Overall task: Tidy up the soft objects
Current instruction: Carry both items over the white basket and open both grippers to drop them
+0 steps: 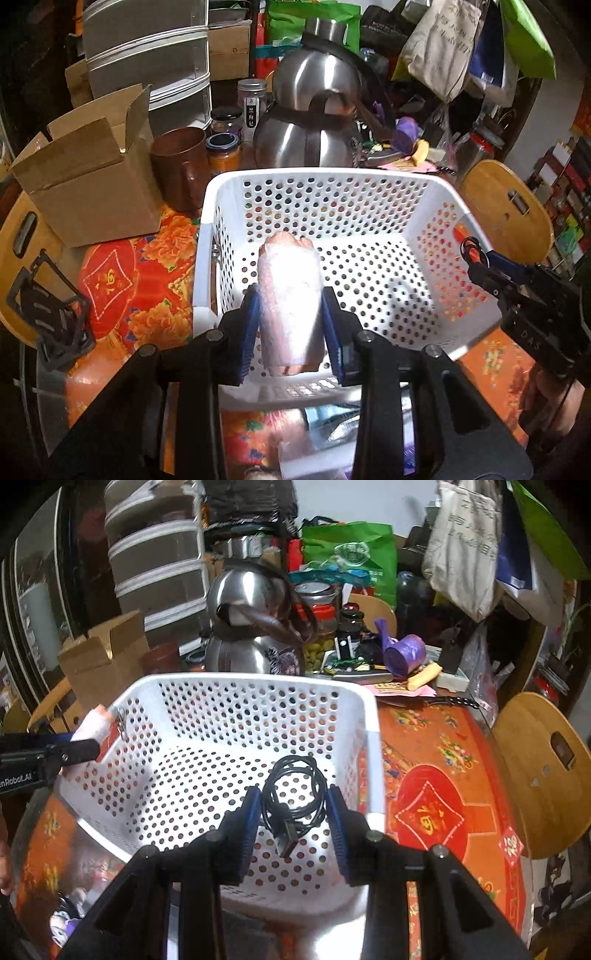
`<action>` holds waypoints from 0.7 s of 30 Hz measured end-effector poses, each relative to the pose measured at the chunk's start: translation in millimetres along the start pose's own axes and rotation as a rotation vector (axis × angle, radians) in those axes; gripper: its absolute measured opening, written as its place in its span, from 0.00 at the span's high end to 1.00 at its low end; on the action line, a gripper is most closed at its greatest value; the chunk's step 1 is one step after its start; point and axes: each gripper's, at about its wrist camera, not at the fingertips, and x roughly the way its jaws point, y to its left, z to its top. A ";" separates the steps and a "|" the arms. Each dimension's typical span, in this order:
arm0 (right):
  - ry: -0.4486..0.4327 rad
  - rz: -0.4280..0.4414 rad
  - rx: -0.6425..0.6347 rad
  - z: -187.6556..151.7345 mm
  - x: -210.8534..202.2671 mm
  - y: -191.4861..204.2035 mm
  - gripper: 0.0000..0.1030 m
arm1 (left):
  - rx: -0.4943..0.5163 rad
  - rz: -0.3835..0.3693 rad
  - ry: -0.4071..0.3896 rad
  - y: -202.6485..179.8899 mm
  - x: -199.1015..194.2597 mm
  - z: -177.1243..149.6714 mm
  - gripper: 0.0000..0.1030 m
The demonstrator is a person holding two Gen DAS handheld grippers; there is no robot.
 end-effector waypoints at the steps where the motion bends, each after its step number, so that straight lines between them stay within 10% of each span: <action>1: 0.005 -0.002 -0.009 0.3 3.0 2.9 0.66 | 0.007 0.010 0.002 -1.8 5.7 0.6 0.71; 4: 0.010 0.004 -0.016 0.4 10.4 5.6 0.66 | -0.003 0.022 0.016 -1.6 19.4 2.1 0.70; 11: -0.048 0.026 0.007 -4.7 -2.4 1.7 0.32 | -0.014 -0.004 -0.020 6.4 17.1 -1.7 0.22; 21: -0.097 0.050 0.019 -21.9 -41.6 4.5 0.30 | -0.011 0.007 -0.098 6.7 -18.0 -19.9 0.20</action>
